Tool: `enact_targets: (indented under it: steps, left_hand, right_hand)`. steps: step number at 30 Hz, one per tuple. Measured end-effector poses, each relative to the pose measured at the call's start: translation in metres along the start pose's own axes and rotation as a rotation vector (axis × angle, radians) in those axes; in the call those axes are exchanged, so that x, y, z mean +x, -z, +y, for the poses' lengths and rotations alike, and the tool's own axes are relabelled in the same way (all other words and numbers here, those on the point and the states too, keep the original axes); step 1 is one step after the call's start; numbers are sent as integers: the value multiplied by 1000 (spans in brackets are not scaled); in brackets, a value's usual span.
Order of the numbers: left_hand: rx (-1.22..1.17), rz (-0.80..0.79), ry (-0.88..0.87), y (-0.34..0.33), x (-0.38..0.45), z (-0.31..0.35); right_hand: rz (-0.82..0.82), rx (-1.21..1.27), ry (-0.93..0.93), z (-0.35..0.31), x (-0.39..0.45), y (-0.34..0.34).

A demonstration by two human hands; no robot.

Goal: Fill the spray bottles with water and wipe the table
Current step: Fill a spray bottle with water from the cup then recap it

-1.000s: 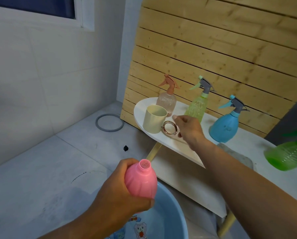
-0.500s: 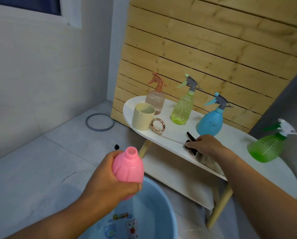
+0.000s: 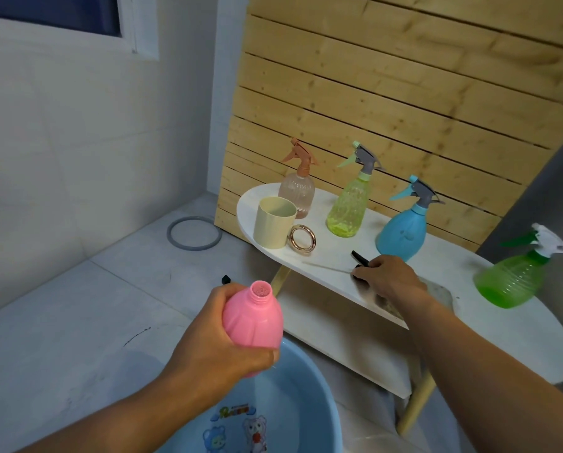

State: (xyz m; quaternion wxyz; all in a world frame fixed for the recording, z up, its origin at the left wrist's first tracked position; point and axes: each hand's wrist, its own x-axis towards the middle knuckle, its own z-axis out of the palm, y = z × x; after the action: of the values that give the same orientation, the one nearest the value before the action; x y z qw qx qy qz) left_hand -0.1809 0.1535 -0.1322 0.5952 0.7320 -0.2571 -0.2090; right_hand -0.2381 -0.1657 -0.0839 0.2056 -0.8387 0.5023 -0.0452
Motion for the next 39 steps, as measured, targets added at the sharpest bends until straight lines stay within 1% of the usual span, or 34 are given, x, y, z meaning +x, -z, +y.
enact_targets:
  steps: [2, 7, 9, 10, 13, 15, 17, 20, 21, 24, 29, 31, 33, 39]
  left_hand:
    - [-21, -14, 0, 2, 0, 0]
    - [-8, -13, 14, 6, 2, -1]
    - [0, -9, 20, 6, 4, -2]
    - [4, -7, 23, 6, 4, -2]
    - [25, -10, 25, 5, 3, -3]
    - [41, -16, 24, 4, 2, -3]
    - [50, -22, 25, 3, 1, -4]
    - [50, -34, 25, 1, 0, -6]
    - [52, -38, 25, 0, -1, -7]
    - [63, -43, 16, 0, -3, -9]
    - [86, -40, 20, 0, -4, -8]
    - [91, -38, 19, 1, -4, -8]
    - [84, -35, 12, 0, -4, -7]
    - [37, 0, -22, 2, -2, -4]
  right_hand:
    - [22, 181, -23, 5, -1, -1]
    - [43, 763, -95, 5, -21, 8]
    - [-6, 999, -37, -5, -37, 16]
    - [-29, 1077, 15, -12, -48, 20]
    - [-39, 1200, 193, -36, -79, 33]
    - [31, 1195, 329, -49, -99, 40]
    - [159, 1119, 476, -56, -115, 44]
    - [416, 879, 707, -60, -133, 47]
    - [463, 811, 777, -60, -139, 46]
    - [551, 662, 928, -60, -150, 46]
    - [722, 500, 1093, -63, -158, 45]
    - [727, 481, 1159, -66, -162, 38]
    - [684, 489, 1207, -69, -166, 28]
    - [450, 463, 1248, -67, -173, 2]
